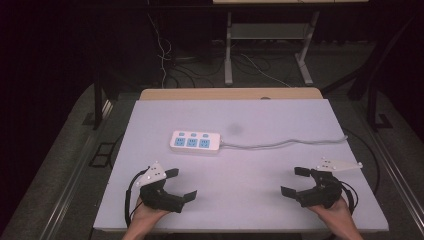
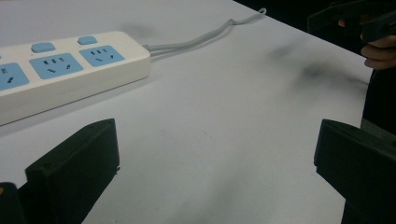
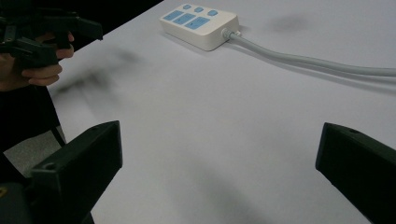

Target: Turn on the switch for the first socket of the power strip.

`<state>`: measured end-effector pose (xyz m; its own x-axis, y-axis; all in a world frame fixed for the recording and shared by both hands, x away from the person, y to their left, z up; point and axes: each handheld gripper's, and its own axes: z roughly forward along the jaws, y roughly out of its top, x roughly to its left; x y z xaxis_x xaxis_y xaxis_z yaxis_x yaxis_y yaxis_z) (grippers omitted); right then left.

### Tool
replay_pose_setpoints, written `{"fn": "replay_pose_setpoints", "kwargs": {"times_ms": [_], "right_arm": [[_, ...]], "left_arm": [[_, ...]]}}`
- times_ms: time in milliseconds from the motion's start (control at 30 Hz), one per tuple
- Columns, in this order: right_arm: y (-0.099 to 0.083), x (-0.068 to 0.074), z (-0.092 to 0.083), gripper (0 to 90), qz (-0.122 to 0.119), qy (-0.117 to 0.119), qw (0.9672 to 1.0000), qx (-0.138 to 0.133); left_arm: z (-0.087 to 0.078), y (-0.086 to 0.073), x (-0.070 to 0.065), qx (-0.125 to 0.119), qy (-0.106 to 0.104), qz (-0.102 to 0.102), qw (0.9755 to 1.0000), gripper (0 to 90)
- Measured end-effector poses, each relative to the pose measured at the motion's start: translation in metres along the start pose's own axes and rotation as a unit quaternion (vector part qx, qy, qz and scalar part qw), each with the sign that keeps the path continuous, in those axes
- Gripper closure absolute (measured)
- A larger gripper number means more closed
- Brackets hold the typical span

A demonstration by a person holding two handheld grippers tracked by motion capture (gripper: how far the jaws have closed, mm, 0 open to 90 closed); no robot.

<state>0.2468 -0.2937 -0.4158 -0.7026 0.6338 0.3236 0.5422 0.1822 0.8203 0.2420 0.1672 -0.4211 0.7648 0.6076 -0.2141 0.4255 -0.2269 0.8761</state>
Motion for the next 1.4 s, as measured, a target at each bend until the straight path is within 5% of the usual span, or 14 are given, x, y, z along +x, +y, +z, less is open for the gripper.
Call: {"fn": "replay_pose_setpoints", "kwargs": {"times_ms": [767,1400], "right_arm": [[-0.001,-0.001,-0.003,0.3,0.004,-0.003,1.0,-0.002],[-0.002,-0.002,-0.004,0.3,0.004,-0.008,1.0,-0.002]], "left_arm": [[0.003,0.016,-0.005,0.028,-0.011,0.018,0.9994,0.0],[0.02,0.041,0.008,0.059,-0.019,0.017,0.9979,0.0]]}}
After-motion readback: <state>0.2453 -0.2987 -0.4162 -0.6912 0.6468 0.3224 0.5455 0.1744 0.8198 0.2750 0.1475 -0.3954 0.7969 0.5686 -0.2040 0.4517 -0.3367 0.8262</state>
